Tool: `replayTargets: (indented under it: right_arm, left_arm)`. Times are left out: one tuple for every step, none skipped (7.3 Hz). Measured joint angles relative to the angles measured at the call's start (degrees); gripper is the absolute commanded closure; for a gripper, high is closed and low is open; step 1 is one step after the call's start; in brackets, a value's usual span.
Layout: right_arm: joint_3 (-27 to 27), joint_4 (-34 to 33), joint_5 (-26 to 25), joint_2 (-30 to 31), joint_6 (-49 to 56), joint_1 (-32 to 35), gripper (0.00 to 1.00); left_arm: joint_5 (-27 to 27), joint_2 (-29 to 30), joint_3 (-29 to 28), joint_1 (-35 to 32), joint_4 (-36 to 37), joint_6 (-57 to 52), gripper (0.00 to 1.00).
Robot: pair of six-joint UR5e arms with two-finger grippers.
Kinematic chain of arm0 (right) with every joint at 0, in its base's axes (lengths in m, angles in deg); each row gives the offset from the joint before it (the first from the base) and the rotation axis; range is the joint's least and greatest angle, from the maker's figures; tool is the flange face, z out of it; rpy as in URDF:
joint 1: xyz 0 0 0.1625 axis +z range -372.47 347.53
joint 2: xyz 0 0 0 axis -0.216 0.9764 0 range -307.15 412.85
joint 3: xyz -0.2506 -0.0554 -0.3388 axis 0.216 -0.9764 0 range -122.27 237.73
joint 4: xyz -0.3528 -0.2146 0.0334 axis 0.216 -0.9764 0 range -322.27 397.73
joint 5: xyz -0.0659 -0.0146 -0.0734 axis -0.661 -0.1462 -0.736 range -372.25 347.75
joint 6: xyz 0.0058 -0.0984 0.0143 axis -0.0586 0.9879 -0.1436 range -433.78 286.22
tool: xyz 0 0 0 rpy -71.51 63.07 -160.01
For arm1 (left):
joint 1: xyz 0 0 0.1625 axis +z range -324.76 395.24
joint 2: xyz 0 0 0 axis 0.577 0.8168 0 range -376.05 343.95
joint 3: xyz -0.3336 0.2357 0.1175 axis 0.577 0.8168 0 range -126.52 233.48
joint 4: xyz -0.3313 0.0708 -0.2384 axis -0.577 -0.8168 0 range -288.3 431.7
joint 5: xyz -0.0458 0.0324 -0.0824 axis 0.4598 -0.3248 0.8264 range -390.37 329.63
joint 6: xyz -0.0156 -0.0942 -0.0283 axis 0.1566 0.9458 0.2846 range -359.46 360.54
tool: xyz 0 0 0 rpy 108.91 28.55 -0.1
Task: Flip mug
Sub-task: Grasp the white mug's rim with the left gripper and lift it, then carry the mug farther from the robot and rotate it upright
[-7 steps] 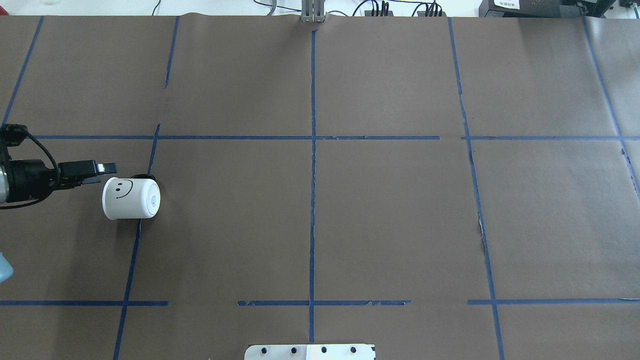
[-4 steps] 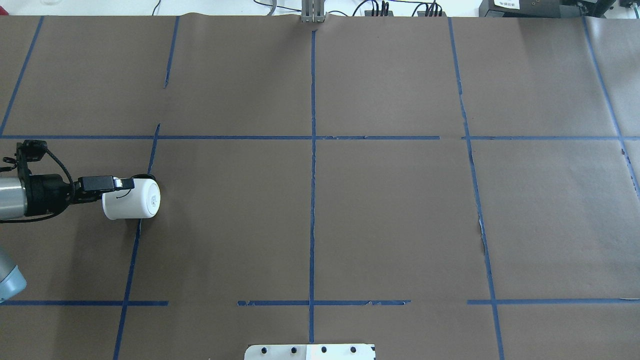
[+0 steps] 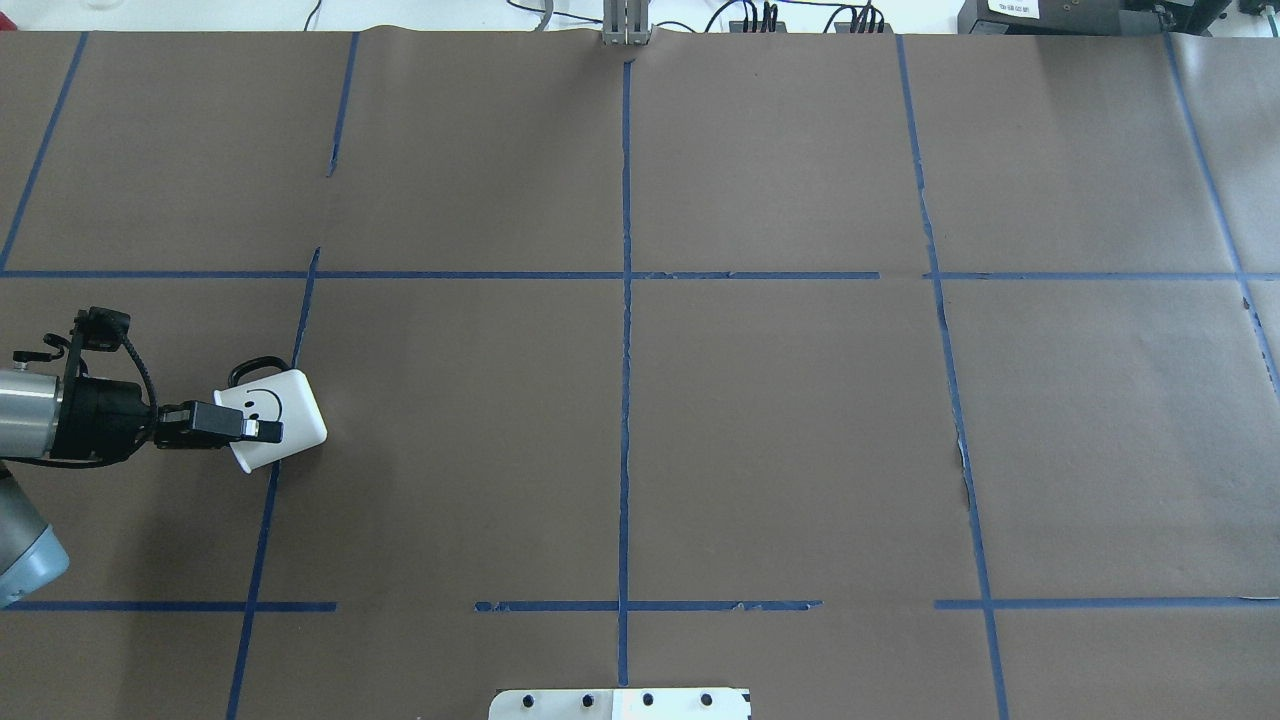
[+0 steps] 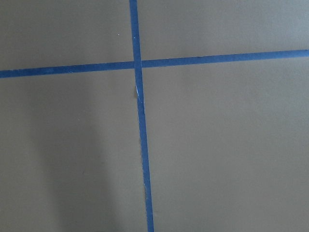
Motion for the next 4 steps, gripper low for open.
replayTargets:
  right_arm:
    - [0.0, 0.0, 0.0, 0.0, 0.0, 0.0, 0.0]
    - [0.0, 0.0, 0.0, 0.0, 0.0, 0.0, 0.0]
    - [0.0, 0.0, 0.0, 0.0, 0.0, 0.0, 0.0]
    - [0.0, 0.0, 0.0, 0.0, 0.0, 0.0, 0.0]
  left_arm:
    - [0.58, 2.92, 0.12, -1.23, 0.05, 3.56, 1.0]
    - [0.85, 5.89, 0.15, -2.65, 0.31, 6.79, 1.0]
    - [1.02, 8.25, 0.18, -3.95, 1.02, 8.94, 1.0]
    - [1.31, 10.22, 0.41, -4.81, 4.02, 9.94, 1.0]
